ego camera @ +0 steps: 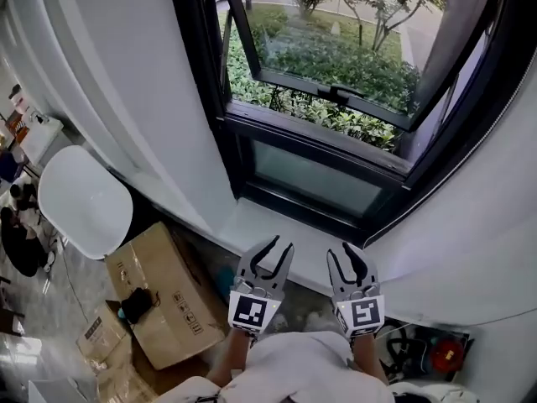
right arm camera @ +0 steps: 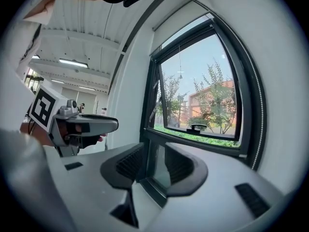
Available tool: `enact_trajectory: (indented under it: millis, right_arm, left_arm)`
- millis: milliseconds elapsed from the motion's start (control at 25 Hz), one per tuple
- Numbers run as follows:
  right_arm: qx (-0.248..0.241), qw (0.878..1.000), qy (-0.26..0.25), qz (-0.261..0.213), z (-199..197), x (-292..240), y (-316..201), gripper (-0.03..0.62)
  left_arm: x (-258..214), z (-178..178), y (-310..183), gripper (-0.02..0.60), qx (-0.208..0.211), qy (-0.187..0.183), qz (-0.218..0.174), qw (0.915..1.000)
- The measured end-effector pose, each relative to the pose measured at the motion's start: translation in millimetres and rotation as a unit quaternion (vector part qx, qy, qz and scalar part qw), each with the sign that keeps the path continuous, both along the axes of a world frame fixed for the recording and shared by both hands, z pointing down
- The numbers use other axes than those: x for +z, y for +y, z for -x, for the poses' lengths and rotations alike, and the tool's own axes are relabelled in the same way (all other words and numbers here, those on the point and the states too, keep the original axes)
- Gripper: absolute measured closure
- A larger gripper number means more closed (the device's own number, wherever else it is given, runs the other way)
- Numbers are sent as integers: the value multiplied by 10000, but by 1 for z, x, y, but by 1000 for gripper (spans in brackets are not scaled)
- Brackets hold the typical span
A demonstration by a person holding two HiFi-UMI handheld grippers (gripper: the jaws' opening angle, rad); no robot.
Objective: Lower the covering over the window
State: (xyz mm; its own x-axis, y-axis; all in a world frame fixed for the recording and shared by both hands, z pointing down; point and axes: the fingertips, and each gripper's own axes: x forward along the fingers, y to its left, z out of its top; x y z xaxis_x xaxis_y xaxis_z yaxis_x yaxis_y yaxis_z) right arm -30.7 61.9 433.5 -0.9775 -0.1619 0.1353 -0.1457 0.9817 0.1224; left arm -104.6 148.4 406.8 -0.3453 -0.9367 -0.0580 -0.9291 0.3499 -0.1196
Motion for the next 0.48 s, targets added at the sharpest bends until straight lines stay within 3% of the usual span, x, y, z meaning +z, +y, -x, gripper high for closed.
enact_trajectory:
  millis: [480]
  right_arm:
    - [1414, 9898, -157, 108, -21, 0, -85, 462]
  left_arm:
    - [1, -14, -105, 463, 1169, -228, 18, 9929]
